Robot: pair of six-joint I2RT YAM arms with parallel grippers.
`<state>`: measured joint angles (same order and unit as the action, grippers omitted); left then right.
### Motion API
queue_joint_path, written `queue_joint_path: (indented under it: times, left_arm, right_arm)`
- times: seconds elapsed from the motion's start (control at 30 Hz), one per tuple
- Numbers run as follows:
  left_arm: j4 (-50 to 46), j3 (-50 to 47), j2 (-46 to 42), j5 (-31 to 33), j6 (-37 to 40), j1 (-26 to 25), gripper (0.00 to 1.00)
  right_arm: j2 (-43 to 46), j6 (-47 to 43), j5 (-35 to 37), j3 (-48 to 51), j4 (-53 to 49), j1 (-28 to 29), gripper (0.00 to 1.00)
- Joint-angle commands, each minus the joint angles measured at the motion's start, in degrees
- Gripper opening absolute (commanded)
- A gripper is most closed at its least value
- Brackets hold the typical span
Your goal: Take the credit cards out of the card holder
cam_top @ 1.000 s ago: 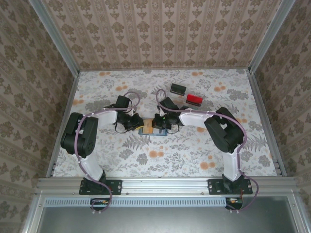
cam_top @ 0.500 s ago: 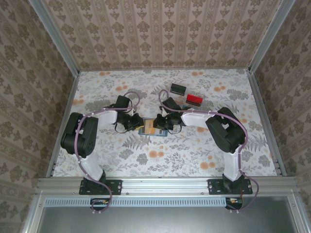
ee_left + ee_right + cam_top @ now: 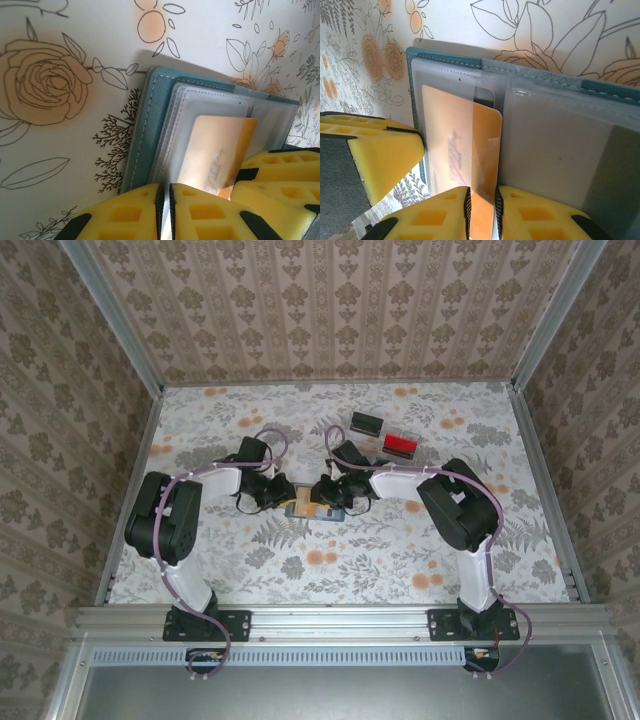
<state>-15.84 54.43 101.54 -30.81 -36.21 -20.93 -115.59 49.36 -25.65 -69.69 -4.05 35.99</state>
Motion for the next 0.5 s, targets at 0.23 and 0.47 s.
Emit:
queue_joint_path:
  times: [0.23, 0.47]
  left_arm:
    - [-3.31, -0.93, 1.30, 1.67, 1.04, -0.15, 0.15]
    - [-3.13, -1.30, 1.05, 1.73, 0.88, -0.08, 0.14]
  right_arm:
    - [-1.99, 0.89, -0.19, -1.56, -1.68, 0.04, 0.25]
    - [-1.19, 1.43, 0.65, -0.70, -0.26, 0.05, 0.15]
